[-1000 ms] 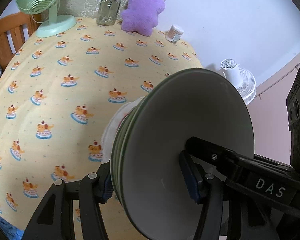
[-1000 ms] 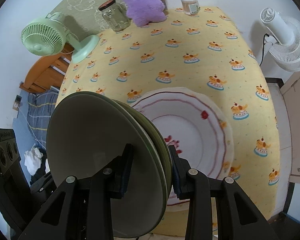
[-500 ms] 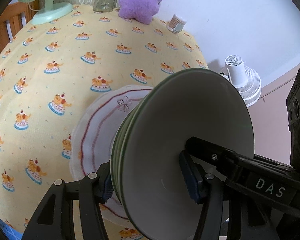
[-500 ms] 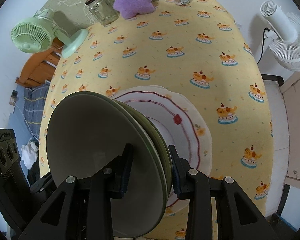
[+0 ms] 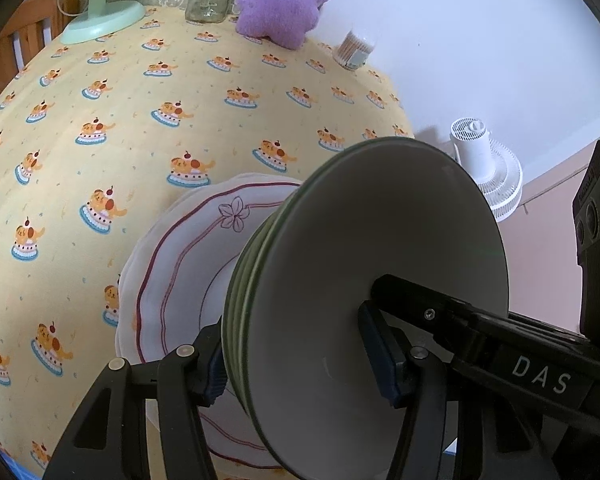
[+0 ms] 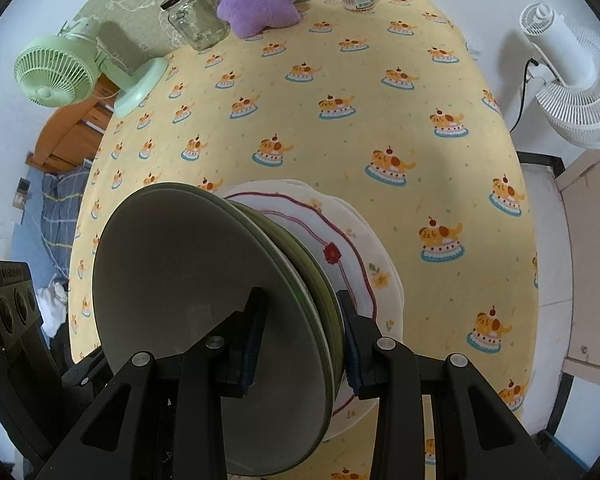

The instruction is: Organize plates and bowls

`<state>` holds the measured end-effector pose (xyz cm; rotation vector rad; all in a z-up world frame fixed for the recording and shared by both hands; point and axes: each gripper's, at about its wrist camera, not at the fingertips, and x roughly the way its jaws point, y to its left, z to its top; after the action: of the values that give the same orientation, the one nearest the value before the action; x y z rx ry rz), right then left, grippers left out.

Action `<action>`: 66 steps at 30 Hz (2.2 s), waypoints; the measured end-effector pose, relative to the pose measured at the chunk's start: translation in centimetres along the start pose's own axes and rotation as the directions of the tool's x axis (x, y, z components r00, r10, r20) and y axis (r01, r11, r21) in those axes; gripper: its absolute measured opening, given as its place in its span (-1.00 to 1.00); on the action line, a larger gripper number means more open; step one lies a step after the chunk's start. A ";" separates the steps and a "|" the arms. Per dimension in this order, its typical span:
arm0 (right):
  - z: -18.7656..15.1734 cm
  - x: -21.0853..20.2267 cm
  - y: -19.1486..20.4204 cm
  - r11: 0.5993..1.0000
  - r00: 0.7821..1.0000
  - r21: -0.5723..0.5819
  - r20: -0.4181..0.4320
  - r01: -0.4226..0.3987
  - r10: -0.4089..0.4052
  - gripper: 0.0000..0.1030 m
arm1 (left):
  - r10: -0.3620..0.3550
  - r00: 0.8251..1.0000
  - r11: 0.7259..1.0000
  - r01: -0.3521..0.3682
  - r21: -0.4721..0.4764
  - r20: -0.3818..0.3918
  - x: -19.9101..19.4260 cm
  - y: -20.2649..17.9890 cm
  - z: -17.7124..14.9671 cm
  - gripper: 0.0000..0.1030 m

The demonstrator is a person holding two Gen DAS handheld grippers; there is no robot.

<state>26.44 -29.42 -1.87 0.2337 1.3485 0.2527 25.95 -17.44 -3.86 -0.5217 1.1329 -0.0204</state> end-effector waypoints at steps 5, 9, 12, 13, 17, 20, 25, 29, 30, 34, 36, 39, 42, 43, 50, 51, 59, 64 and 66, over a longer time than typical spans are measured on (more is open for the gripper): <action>-0.2 0.0 -0.2 1.000 1.000 0.015 0.017 -0.009 0.009 -0.24 | 0.004 1.000 1.000 -0.004 0.000 0.000 0.0 0.0 -0.1 0.13; -0.4 0.0 -0.2 1.000 1.000 0.026 0.015 0.002 -0.002 -0.24 | 0.009 1.000 1.000 -0.009 -0.004 -0.017 0.0 0.1 -0.1 0.21; -0.8 -0.2 -0.4 0.999 1.000 0.047 0.023 -0.016 0.015 -0.23 | 0.026 0.999 1.000 -0.026 -0.009 -0.028 -0.2 0.2 -0.3 0.37; -1.0 -0.4 -0.5 0.999 0.999 0.049 0.027 -0.022 0.021 -0.20 | 0.035 0.999 0.999 -0.035 -0.002 -0.025 -0.5 0.1 -0.4 0.40; -1.6 -1.5 -0.1 0.999 0.998 0.046 0.063 -0.020 0.017 -0.11 | 0.053 0.998 0.998 -0.052 0.036 -0.022 -1.5 -0.3 -0.5 0.57; -2.2 -2.5 0.3 0.999 0.995 0.050 0.098 0.010 -0.015 0.06 | 0.060 0.998 0.996 -0.058 0.060 -0.027 -2.2 -0.2 -0.5 0.67; -3.5 -4.4 1.6 0.995 0.982 0.066 0.172 0.073 -0.084 0.21 | 0.052 0.999 0.993 -0.051 0.105 0.000 -4.0 0.4 -0.6 0.67; -4.8 -6.1 3.2 0.982 0.954 0.093 0.239 0.162 -0.180 0.22 | 0.076 0.994 0.987 -0.085 0.139 0.072 -6.3 1.4 -0.8 0.67; -5.1 -6.5 3.7 0.979 0.946 0.096 0.253 0.182 -0.201 0.22 | 0.088 0.992 0.984 -0.101 0.149 0.092 -6.8 1.7 -0.8 0.67; -6.8 -7.5 6.1 0.967 0.918 0.100 0.304 0.234 -0.254 0.22 | 0.155 0.965 0.958 -0.199 0.207 0.210 -9.7 3.0 -1.3 0.69; -7.7 -7.8 7.4 0.963 0.905 0.106 0.332 0.246 -0.268 0.22 | 0.179 0.945 0.940 -0.247 0.236 0.275 -11.4 4.0 -1.8 0.69; -9.1 -8.2 9.3 0.965 0.889 0.127 0.375 0.230 -0.262 0.22 | 0.194 0.928 0.932 -0.276 0.234 0.319 -13.2 5.4 -2.7 0.76; -10.8 -8.4 11.3 0.964 0.858 0.139 0.439 0.228 -0.266 0.24 | 0.209 0.910 0.929 -0.299 0.219 0.358 -14.8 7.1 -3.9 0.82; -11.1 -8.3 11.9 0.962 0.849 0.135 0.452 0.237 -0.273 0.30 | 0.232 0.898 0.920 -0.327 0.216 0.374 -15.3 7.7 -4.4 0.83; -15.1 -6.1 15.3 0.962 0.774 0.035 0.587 0.270 -0.238 0.49 | 0.281 0.826 0.904 -0.399 0.155 0.489 -16.9 10.2 -8.1 0.97; -15.9 -5.5 15.6 0.962 0.766 0.023 0.600 0.272 -0.231 0.51 | 0.292 0.809 0.901 -0.412 0.137 0.510 -17.1 10.6 -8.8 0.97; -20.2 -2.9 16.6 0.959 0.754 -0.008 0.620 0.283 -0.218 0.57 | 0.320 0.767 0.891 -0.443 0.098 0.557 -17.0 11.5 -13.9 0.98; -22.7 -2.8 16.6 0.960 0.749 -0.030 0.633 0.278 -0.197 0.57 | 0.339 0.783 0.905 -0.422 0.045 0.521 -16.8 12.2 -16.4 0.98; -23.5 -2.9 16.6 0.963 0.756 -0.039 0.629 0.265 -0.183 0.57 | 0.347 0.773 0.904 -0.427 0.030 0.531 -17.2 12.2 -17.3 0.98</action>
<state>2.11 -14.07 1.15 0.0329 0.6822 0.0418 0.46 -8.66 0.42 -0.1272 0.6792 0.3775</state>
